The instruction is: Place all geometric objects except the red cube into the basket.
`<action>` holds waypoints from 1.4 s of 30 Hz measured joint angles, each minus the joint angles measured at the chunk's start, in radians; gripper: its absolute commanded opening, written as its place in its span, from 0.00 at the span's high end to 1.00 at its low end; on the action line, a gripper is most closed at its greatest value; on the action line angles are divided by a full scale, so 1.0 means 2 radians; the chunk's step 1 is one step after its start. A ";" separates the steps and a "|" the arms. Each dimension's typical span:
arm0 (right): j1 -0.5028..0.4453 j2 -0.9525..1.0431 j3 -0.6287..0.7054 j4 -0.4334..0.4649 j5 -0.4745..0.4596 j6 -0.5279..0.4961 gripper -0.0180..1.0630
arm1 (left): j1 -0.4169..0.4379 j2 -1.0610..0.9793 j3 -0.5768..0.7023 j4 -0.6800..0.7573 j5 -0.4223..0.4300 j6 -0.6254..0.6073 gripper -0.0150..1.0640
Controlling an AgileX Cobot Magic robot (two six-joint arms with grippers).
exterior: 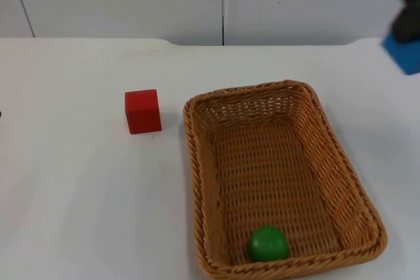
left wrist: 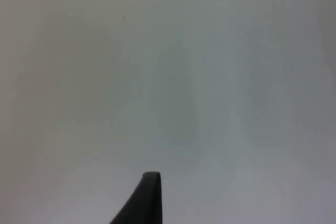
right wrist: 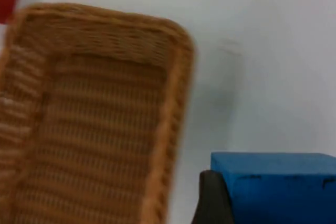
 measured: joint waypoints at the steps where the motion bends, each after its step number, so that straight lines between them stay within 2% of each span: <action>1: 0.019 0.016 -0.018 0.000 0.001 0.000 0.99 | 0.000 0.000 0.000 0.000 0.000 0.000 0.01; 8: 0.103 0.139 -0.120 -0.013 0.007 0.000 0.99 | 0.000 0.000 0.000 0.000 0.000 0.000 0.01; 13: 0.121 0.200 -0.150 -0.015 -0.010 0.000 0.99 | 0.000 0.000 0.000 0.000 0.000 0.000 0.01; 18: 0.122 0.243 -0.153 -0.015 -0.046 0.000 0.99 | 0.000 0.000 0.000 0.000 0.000 0.000 0.01; 22: 0.122 0.271 -0.153 -0.015 -0.053 0.000 0.98 | 0.000 0.000 0.000 0.000 0.000 0.000 0.01; 25: 0.122 0.295 -0.153 -0.015 -0.054 0.000 0.84 | 0.000 0.000 0.000 0.000 0.000 0.000 0.01; 27: 0.122 0.300 -0.153 -0.015 -0.054 0.000 0.68 | 0.000 0.000 0.000 0.000 0.000 0.000 0.01; 28: 0.122 0.304 -0.153 -0.015 -0.053 0.000 0.68 | 0.000 0.000 0.000 0.000 0.000 0.000 0.01; 30: 0.122 0.306 -0.153 -0.015 -0.052 0.000 0.55 | 0.000 0.000 0.000 0.000 0.000 0.000 0.01; 32: 0.122 0.306 -0.153 -0.015 -0.052 0.000 0.36 | 0.000 0.000 0.000 0.000 0.000 0.000 0.01; 34: 0.122 0.306 -0.153 -0.010 -0.052 0.000 0.25 | 0.000 0.000 0.000 0.000 0.000 0.000 0.01; 37: 0.122 0.304 -0.153 -0.009 -0.048 0.000 0.20 | 0.000 0.000 0.000 0.000 0.000 0.000 0.01; 42: 0.122 0.262 -0.153 -0.006 -0.036 0.000 0.20 | 0.000 0.000 0.000 0.000 0.000 0.000 0.01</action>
